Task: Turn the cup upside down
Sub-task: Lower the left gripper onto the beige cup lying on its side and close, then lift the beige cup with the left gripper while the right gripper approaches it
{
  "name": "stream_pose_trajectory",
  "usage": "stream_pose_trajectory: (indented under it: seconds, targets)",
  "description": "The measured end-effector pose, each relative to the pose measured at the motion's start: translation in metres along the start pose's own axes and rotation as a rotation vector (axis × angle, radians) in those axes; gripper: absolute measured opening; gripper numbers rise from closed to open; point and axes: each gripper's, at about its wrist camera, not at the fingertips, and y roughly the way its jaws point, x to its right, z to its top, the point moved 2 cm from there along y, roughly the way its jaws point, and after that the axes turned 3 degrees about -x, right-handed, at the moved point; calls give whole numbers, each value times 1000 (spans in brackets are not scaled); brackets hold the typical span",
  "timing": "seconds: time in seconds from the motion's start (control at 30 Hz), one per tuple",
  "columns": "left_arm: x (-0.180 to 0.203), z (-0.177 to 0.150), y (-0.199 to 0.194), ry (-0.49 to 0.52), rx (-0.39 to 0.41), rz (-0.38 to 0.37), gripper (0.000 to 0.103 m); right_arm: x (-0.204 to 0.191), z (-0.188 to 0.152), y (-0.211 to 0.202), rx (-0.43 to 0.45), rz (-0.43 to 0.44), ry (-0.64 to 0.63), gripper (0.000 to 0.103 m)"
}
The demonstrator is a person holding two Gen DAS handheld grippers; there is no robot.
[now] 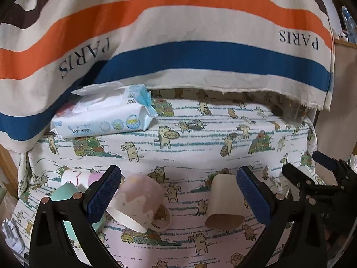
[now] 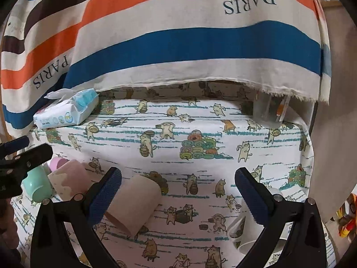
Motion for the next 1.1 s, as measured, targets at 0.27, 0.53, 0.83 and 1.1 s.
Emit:
stream_pose_trajectory:
  seconds: [0.27,0.53,0.83,1.1]
  targets:
    - [16,0,40,94,-252,-54,102,24,-5,8,-15,-40,65,102]
    - [61,-22,107,136,-514,-178,102,50,-6,18,-62,10,152,101]
    - [88,-27,166,135,-659,-197,99,63,-10,32,-117,21,207,89]
    - [94,-42,177,183,-725,-195,67,62,-14,41,-156,35,209,85]
